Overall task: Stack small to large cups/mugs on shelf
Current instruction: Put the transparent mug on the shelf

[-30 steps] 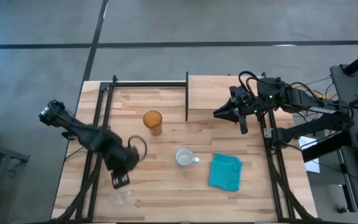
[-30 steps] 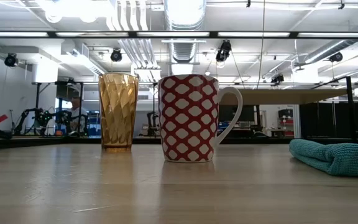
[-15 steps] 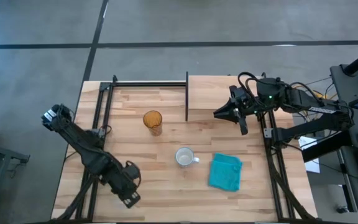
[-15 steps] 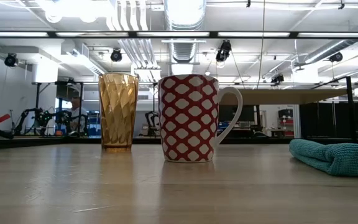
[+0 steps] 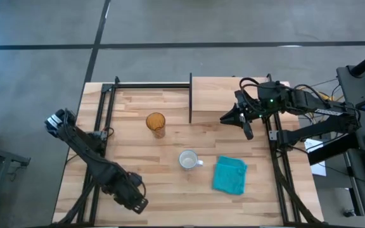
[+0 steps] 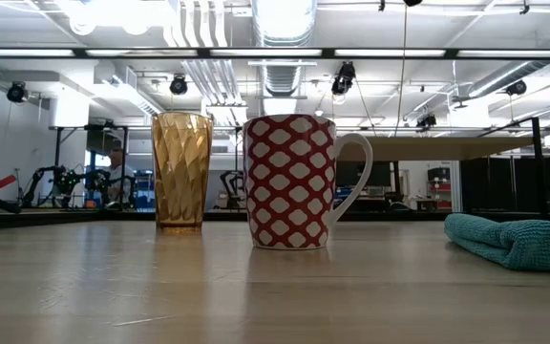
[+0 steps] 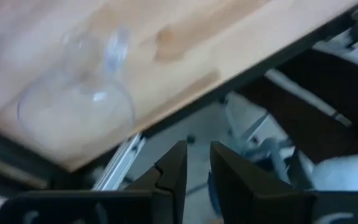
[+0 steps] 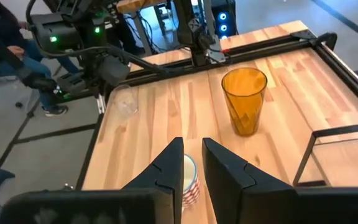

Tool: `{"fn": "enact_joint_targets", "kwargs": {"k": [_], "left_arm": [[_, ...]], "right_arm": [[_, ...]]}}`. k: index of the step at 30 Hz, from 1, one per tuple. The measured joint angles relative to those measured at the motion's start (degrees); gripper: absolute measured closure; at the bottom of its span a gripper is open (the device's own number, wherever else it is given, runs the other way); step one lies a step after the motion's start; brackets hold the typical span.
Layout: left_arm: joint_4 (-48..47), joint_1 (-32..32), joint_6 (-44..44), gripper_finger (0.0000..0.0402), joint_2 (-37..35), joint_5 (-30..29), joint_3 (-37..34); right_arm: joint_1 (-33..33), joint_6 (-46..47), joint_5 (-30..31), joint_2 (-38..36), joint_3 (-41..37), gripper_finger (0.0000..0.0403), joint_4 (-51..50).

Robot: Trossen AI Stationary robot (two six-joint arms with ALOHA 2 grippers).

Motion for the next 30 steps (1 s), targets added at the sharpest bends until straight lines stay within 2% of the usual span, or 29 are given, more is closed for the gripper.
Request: {"fn": "enact_joint_targets", "kwargs": {"k": [2,5,13,22,30], "left_arm": [[-0.5,-0.1,-1.1,0.0345,0.8,3.6,0.0],[-1.5,-0.6,-3.8,0.0345,1.9,4.9,0.0],[-1.6,-0.7,-4.4,0.0345,3.9,4.0,-0.7],[-7.7,-0.7,-4.1,0.0345,5.6,3.8,-2.1],[-5.9,-0.7,-4.1,0.0345,5.5,2.9,-2.0]], "right_arm": [[0.0,-1.4,0.0,0.0,0.0,0.0349,0.0],[0.0,-3.0,0.0,0.0,0.0,0.0349,0.0],[-0.1,-4.3,0.9,0.0,0.0,0.0349,0.2],[-0.1,-4.3,1.0,0.0,0.0,0.0349,0.3],[-0.1,-4.3,1.1,0.0,0.0,0.0349,0.7]]}}
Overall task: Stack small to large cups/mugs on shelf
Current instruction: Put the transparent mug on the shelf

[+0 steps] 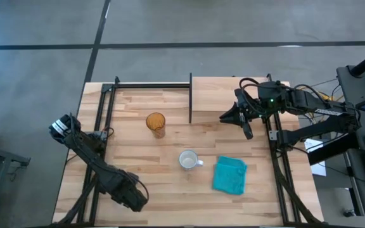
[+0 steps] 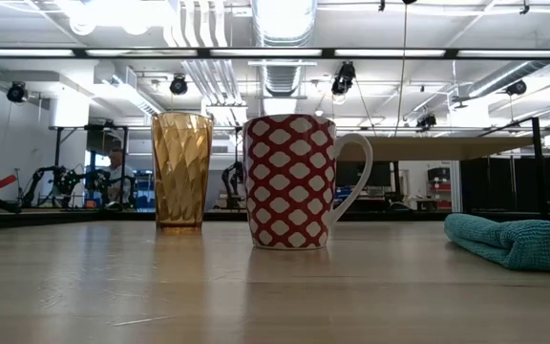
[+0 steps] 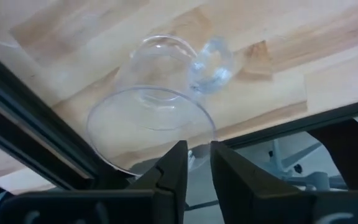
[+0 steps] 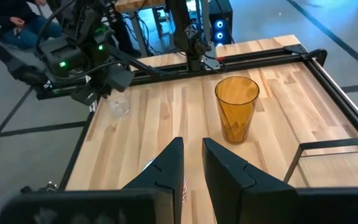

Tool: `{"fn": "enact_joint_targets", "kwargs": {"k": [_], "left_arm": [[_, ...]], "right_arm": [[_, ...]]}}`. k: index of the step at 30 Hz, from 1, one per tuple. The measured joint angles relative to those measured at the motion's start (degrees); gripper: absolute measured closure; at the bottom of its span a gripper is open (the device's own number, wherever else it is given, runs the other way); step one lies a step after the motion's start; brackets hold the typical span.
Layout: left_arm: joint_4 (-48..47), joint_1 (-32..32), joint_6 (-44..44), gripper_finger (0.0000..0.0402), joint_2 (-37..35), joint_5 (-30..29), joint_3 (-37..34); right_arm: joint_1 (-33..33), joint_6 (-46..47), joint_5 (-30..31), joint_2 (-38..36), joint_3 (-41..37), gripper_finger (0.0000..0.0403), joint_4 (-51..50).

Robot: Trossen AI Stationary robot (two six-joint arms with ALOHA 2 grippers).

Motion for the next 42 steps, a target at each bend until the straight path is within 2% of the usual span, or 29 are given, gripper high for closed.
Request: {"fn": "enact_joint_targets", "kwargs": {"k": [23,26,30,33,42], "left_arm": [[2.0,0.0,0.3,0.0346,3.5,-0.4,-0.1],[2.1,0.0,0.3,0.0358,3.7,-0.4,-0.2],[2.0,0.0,1.3,0.0395,3.6,-0.4,-0.2],[2.0,0.2,2.5,0.0399,3.5,-0.2,-0.2],[0.8,6.6,10.1,0.0401,1.7,1.1,4.1]], "right_arm": [[0.0,-1.0,0.0,0.0,0.0,0.0349,1.4],[0.0,-1.0,0.0,0.0,0.0,0.0349,1.4],[0.0,-1.0,0.0,0.0,0.0,0.0349,1.4],[0.0,-1.0,0.0,0.0,0.0,0.0349,1.4],[0.0,-0.8,0.0,0.0,0.0,0.0349,2.1]]}}
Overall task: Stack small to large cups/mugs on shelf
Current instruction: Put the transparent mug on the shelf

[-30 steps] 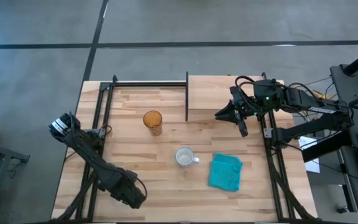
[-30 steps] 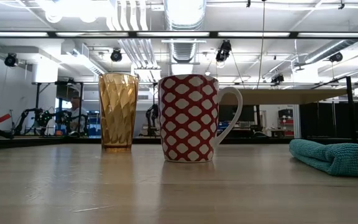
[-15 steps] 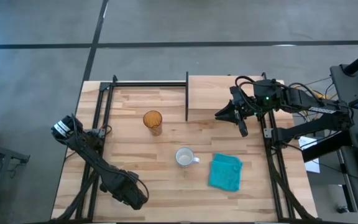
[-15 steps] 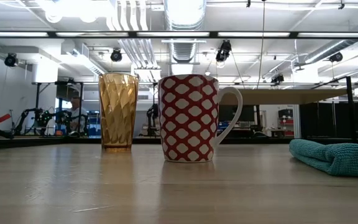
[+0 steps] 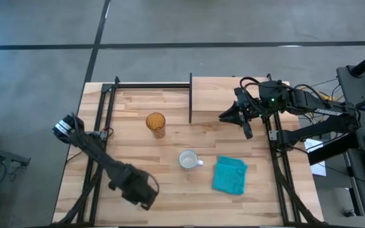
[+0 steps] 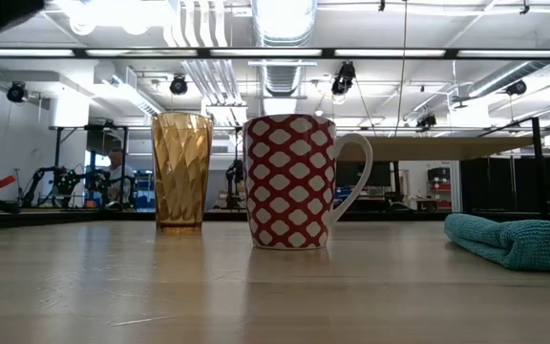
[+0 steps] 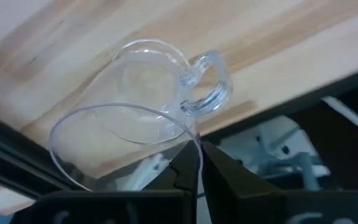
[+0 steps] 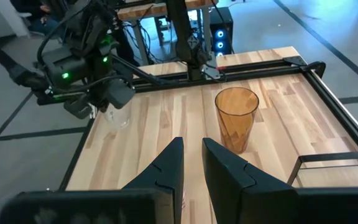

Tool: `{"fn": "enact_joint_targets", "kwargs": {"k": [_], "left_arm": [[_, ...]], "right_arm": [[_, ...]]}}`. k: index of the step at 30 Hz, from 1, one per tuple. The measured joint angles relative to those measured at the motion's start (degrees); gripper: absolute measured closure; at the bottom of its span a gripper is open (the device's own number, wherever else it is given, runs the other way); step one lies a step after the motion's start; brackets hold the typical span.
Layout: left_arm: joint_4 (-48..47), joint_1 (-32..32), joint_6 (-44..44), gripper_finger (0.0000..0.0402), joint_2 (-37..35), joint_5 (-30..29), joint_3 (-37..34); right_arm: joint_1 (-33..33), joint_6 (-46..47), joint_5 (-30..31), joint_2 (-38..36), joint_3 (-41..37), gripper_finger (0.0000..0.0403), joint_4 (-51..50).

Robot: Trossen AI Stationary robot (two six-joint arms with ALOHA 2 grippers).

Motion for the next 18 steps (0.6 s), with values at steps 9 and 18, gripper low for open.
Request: {"fn": "enact_joint_targets", "kwargs": {"k": [9,18], "left_arm": [[-17.2,13.2,23.7,0.0401,-1.1,-9.3,14.2],[-21.1,30.9,53.4,0.0401,-1.1,-21.1,25.7]], "right_arm": [[0.0,-0.2,2.8,0.0,0.0,0.0349,0.2],[0.0,0.0,16.8,-0.7,0.0,0.0349,-0.2]]}}
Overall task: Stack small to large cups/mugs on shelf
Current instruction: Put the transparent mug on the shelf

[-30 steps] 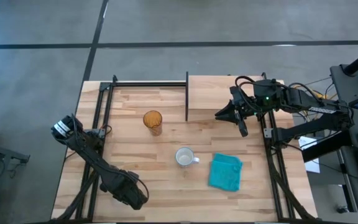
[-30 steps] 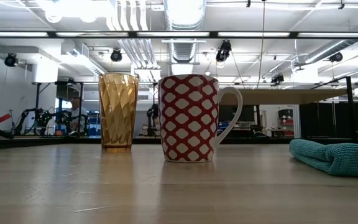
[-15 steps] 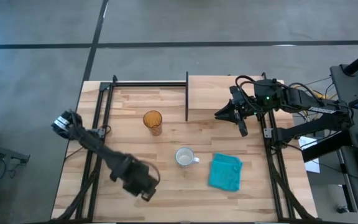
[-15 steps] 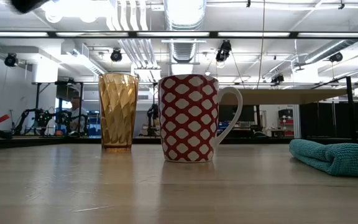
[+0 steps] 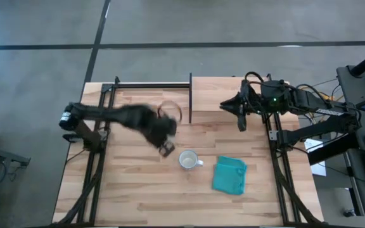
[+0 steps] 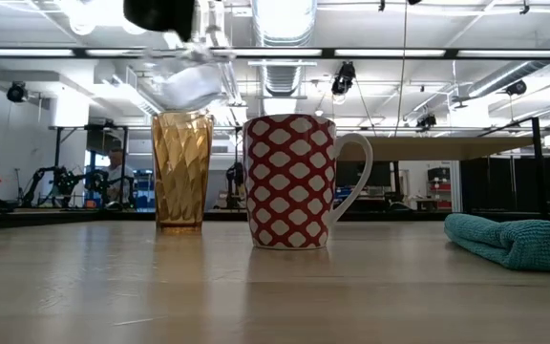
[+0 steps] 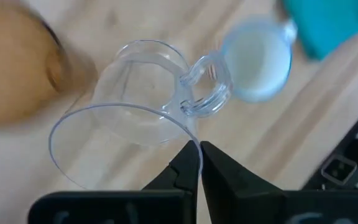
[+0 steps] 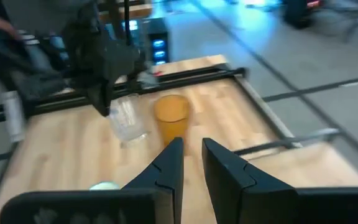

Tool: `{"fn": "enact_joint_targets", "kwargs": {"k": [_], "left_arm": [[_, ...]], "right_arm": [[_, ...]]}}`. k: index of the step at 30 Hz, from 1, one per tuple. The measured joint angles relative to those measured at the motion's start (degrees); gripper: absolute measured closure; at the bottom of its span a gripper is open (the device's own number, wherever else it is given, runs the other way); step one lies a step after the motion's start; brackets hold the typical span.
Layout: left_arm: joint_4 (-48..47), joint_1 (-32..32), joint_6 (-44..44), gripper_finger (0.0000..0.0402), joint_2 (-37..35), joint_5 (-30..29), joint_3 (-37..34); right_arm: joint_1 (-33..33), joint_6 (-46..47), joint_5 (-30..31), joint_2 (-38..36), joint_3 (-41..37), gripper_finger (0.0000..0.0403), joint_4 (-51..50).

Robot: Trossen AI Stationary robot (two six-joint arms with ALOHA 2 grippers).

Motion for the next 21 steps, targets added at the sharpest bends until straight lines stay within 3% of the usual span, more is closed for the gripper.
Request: {"fn": "enact_joint_targets", "kwargs": {"k": [8,21], "left_arm": [[0.2,12.5,19.5,0.0402,0.4,-0.3,8.7],[2.8,18.8,46.2,0.0402,13.5,-0.4,25.1]], "right_arm": [[0.0,2.9,16.7,-1.5,0.0,0.0349,-6.4],[-1.2,4.5,17.7,0.5,0.0,0.0349,-6.9]]}}
